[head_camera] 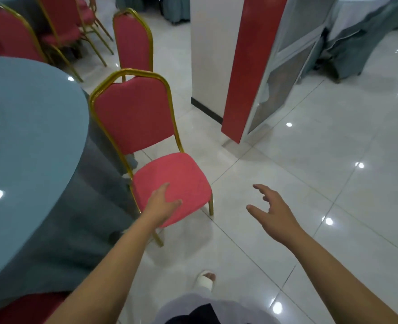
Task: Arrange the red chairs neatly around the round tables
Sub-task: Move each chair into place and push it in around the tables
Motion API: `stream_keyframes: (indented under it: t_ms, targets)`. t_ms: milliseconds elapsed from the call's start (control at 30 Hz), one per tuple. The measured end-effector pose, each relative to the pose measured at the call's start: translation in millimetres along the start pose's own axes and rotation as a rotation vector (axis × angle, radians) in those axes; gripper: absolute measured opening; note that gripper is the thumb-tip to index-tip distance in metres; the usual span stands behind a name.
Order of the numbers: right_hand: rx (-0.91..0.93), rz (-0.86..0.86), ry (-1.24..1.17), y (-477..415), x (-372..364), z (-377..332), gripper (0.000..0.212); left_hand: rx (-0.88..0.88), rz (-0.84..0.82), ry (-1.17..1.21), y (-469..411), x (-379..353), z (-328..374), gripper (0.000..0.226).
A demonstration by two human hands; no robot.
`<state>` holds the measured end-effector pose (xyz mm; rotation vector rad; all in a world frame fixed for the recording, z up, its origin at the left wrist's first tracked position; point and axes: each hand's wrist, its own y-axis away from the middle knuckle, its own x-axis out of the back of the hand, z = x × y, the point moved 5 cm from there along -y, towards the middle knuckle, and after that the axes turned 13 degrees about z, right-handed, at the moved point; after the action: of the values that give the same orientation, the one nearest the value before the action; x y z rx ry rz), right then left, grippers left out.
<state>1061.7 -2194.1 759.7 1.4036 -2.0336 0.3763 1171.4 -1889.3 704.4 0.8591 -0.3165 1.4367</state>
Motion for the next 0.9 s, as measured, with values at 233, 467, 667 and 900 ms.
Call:
stream_keyframes:
  t_ms: [233,467,667,900]
  targets:
    - [-0.002,-0.024,0.016,-138,39,34,0.057,-0.024,0.069,0.003,-121,-47,117,0.078]
    - [0.162,-0.183,0.029,-321,56,36,0.06,0.157,0.278,-0.026,-205,-69,190,0.081]
    - [0.357,-0.399,0.107,-441,41,-8,0.063,0.414,0.487,0.15,-250,-36,208,0.092]
    - [0.479,-0.512,0.129,-551,-3,-67,0.067,0.612,0.631,0.406,-357,0,213,0.109]
